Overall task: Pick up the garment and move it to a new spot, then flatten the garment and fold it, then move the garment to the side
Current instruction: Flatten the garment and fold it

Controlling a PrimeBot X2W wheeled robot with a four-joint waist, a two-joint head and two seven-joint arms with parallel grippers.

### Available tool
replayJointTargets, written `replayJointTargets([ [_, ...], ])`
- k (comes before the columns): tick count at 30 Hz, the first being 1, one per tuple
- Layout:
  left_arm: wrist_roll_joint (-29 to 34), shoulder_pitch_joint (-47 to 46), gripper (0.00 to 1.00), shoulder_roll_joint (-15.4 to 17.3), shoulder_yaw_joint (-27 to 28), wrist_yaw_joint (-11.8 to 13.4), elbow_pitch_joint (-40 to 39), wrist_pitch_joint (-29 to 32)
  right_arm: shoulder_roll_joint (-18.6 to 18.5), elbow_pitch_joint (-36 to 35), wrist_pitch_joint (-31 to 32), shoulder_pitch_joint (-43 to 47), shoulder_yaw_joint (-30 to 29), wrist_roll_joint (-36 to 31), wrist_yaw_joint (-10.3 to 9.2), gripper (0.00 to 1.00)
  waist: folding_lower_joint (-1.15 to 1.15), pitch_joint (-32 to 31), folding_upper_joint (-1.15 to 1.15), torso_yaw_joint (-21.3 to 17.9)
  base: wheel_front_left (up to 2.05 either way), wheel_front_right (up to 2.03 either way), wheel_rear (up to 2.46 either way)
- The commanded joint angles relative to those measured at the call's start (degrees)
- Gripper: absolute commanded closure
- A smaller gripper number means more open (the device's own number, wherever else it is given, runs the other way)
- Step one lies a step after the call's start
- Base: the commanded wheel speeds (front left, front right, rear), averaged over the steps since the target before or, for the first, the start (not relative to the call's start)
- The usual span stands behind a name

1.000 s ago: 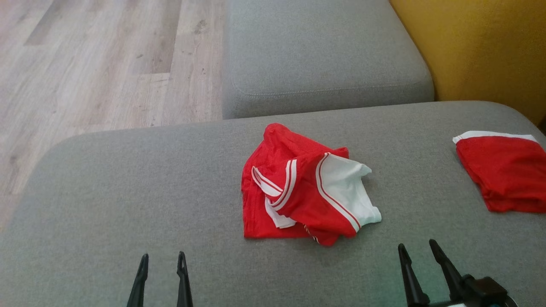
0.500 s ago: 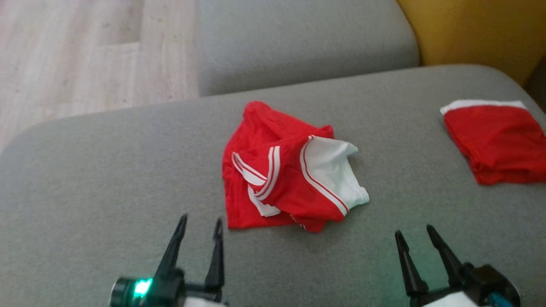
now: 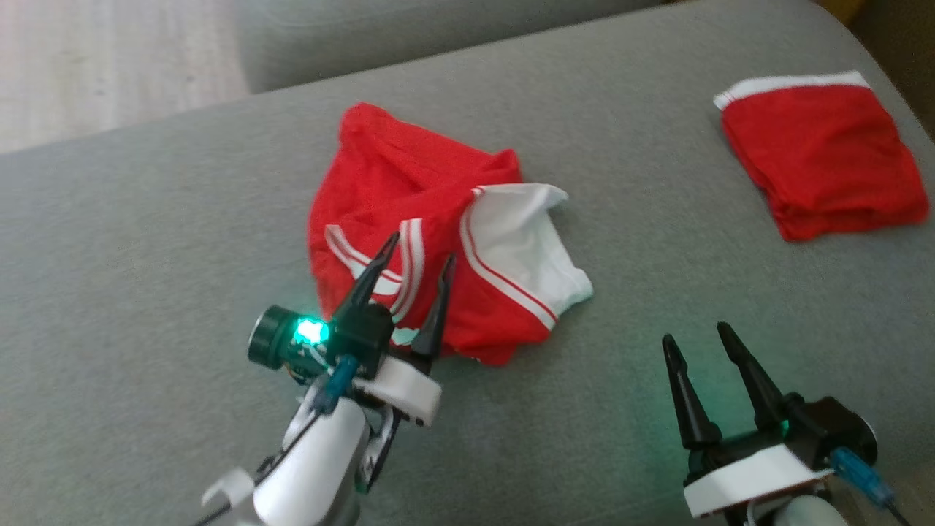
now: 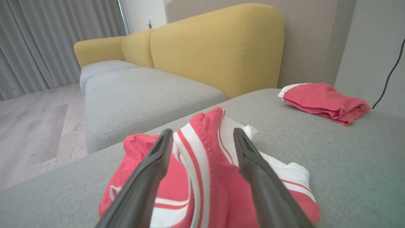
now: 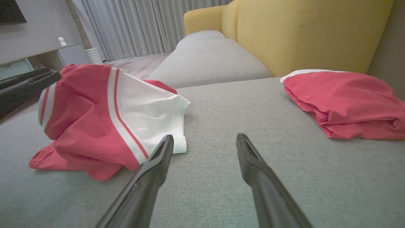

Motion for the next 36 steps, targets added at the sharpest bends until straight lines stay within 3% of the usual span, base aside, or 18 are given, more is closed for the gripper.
replayJointTargets([
  [1, -0.39, -2.89, 0.00, -0.01, 1.36, 0.29, -0.20, 0.43, -0.98, -1.77, -0.37, -2.08, 1.37, 0.30, -0.04, 0.00, -0.02, 1.73, 0.00, -2.09, 0.00, 0.00, 0.00],
  [5, -1.33, -6.11, 0.00, 0.00, 1.89, 0.64, 3.62, 0.31, -0.76, -1.57, -0.37, -3.41, 1.81, 0.43, -0.04, 0.00, -0.02, 2.37, 0.00, -4.25, 0.00, 0.00, 0.00],
  [6, -1.26, -6.79, 0.64, 0.05, 1.88, 0.60, 4.31, -0.06, -0.68, -1.53, -0.37, -3.61, 1.87, 0.46, -0.04, 0.00, -0.02, 2.34, 0.00, -4.79, 0.00, 0.00, 0.00],
  [7, -1.19, -7.40, 1.00, 0.11, 1.83, 0.51, 4.92, -0.46, -0.59, -1.48, -0.37, -3.72, 1.92, 0.49, -0.04, 0.00, -0.02, 2.23, 0.00, -5.33, 0.00, 0.00, 0.00],
  [14, -1.29, -13.65, 1.00, 0.18, -0.09, -3.55, 7.30, -1.32, -0.09, -1.00, -0.37, -3.50, 2.39, 0.61, -0.04, 0.00, -0.02, 0.46, 0.00, -8.62, 0.00, 0.00, 0.00],
  [19, -1.64, -24.92, 1.00, 0.16, -0.94, -8.18, 6.35, -0.28, 0.42, -0.83, -0.37, -2.92, 2.74, 0.55, -0.04, 0.00, -0.02, -1.13, 0.00, -9.96, 0.00, 0.00, 0.00],
  [25, -3.78, -38.78, 1.00, 0.46, 0.39, -10.57, 5.24, 0.19, 0.80, -0.58, -0.37, -2.14, 2.97, 0.44, -0.04, 0.00, -0.02, -2.62, 0.00, -10.08, 0.00, 0.00, 0.00],
  [30, -6.23, -47.37, 1.00, 2.39, 4.20, -10.63, 3.40, -1.40, 0.45, -0.62, -0.37, -1.29, 2.52, 0.37, -0.04, 0.00, -0.02, -3.99, 0.00, -8.39, 0.00, 0.00, 0.00],
  [33, -8.47, -42.91, 1.00, 5.46, 7.33, -8.77, 3.87, -0.15, -0.20, -1.07, -0.37, -0.66, 1.92, 0.13, -0.04, 0.00, -0.02, -4.65, 0.00, -6.01, 0.00, 0.00, 0.00],
  [36, -11.34, -32.34, 1.00, 7.16, 8.53, -8.14, 4.11, 0.81, -0.65, -1.47, -0.37, -0.10, 1.85, -0.02, -0.04, 0.00, -0.02, -4.82, 0.00, -4.03, 0.00, 0.00, 0.00],
])
